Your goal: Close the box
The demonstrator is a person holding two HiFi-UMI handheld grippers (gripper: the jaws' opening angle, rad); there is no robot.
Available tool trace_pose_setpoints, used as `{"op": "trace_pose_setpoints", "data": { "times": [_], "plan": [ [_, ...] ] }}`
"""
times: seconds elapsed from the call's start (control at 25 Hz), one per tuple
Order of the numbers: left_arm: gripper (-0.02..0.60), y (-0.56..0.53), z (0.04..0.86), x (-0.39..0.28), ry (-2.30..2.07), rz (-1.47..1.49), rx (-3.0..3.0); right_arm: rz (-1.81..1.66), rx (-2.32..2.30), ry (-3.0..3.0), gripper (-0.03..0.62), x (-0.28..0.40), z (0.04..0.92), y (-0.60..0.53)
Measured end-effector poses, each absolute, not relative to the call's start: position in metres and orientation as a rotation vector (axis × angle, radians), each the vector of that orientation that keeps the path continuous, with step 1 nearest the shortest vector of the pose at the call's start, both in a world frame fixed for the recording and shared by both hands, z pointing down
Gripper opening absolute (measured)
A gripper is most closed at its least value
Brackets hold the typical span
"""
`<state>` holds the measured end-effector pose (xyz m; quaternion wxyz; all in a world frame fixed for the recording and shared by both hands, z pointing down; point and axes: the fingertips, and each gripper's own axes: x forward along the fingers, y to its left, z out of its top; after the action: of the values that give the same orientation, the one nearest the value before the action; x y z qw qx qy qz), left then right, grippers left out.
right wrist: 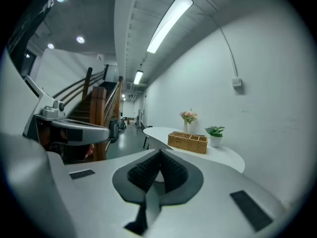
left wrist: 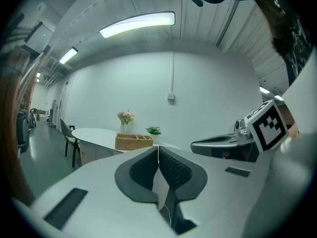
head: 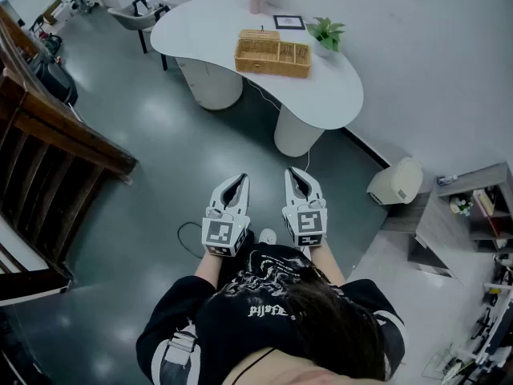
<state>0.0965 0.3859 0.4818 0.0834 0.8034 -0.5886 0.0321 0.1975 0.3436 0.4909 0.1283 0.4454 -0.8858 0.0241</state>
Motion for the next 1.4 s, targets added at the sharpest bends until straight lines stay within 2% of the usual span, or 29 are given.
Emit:
{"op": "trace_pose_setpoints", "data": {
  "times": [0.92, 1.4],
  "plan": [
    [0.025, 0.291, 0.452, -0.012, -1.699, -0.099, 2.547, 0.042, 1.558, -2.503, 0.025, 0.131, 0.476, 0.268],
    [0.025, 0.253, 0.485, -0.014, -1.582, -0.011, 2.480, 0.105, 1.335, -2.540, 0.025, 0.099, 0.502, 0.230]
  ]
}}
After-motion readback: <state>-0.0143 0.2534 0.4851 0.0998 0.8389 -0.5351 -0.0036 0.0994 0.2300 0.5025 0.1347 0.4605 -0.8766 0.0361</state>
